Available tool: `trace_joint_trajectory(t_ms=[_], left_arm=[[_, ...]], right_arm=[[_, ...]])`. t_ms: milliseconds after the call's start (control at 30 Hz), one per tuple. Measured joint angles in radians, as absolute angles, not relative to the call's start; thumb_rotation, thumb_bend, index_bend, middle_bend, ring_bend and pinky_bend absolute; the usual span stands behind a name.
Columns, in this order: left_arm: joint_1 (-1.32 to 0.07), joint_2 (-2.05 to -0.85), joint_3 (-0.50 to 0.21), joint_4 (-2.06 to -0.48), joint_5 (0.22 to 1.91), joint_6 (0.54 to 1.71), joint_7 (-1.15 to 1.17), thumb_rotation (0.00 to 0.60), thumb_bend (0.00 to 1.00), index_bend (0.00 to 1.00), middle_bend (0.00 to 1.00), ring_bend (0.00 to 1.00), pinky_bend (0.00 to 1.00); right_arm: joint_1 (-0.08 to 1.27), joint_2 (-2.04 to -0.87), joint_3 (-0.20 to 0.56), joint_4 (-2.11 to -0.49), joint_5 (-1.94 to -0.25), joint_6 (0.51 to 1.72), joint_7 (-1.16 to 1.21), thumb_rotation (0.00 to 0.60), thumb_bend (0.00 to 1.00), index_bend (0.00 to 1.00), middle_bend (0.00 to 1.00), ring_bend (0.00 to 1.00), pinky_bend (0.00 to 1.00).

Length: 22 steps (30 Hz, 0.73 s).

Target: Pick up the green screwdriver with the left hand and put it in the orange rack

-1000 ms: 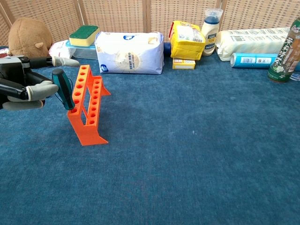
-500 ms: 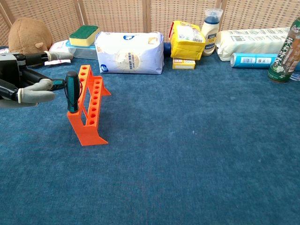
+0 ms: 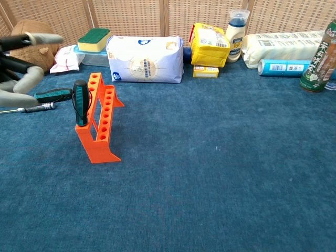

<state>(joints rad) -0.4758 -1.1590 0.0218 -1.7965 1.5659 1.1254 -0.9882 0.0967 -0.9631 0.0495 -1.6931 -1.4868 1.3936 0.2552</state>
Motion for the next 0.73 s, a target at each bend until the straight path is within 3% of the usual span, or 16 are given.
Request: trace_joint_trajectory(t_ms=[67,133,167,233,333,433,733], left_arm=[[-0.459,-1.133,0.031,-1.797,1.581,1.158,-0.96,0.6,0.09,0.0,0.29,0.51,0.78],[-0.444,-1.119,0.041,-1.793,1.589,1.177,-0.921,0.6,0.09,0.0,0.1,0.23,0.59],[-0.434,-1.107,0.049,-1.789,1.596,1.185,-0.889,0.6,0.08,0.0,0.03,0.12,0.5],[-0.42,-1.086,0.065,-1.783,1.605,1.194,-0.834,0.6,0.08,0.0,0.0,0.03,0.38],[-0.393,-1.054,0.087,-1.77,1.615,1.214,-0.727,0.6,0.06,0.0,0.0,0.0,0.27],[-0.358,-1.04,0.096,-1.754,1.61,1.251,-0.597,0.6,0.05,0.0,0.0,0.0,0.22],[-0.195,-1.105,0.072,-1.676,1.558,1.493,-0.158,0.6,0.05,0.0,0.0,0.0,0.2]], right_arm=[[0.097,-0.963,0.05,-1.694,-1.487,1.394,0.253,0.6,0.16,0.05,0.05,0.0,0.0],[0.097,-0.964,0.049,-1.695,-1.487,1.394,0.249,0.6,0.16,0.05,0.05,0.0,0.0],[0.097,-0.965,0.049,-1.695,-1.486,1.394,0.247,0.6,0.16,0.05,0.05,0.0,0.0],[0.097,-0.966,0.05,-1.697,-1.486,1.394,0.243,0.6,0.16,0.05,0.05,0.0,0.0],[0.098,-0.969,0.049,-1.7,-1.486,1.392,0.233,0.6,0.16,0.05,0.05,0.0,0.0],[0.099,-0.973,0.048,-1.704,-1.486,1.389,0.219,0.6,0.16,0.05,0.05,0.0,0.0],[0.096,-0.983,0.044,-1.712,-1.491,1.397,0.186,0.6,0.16,0.05,0.05,0.0,0.0]])
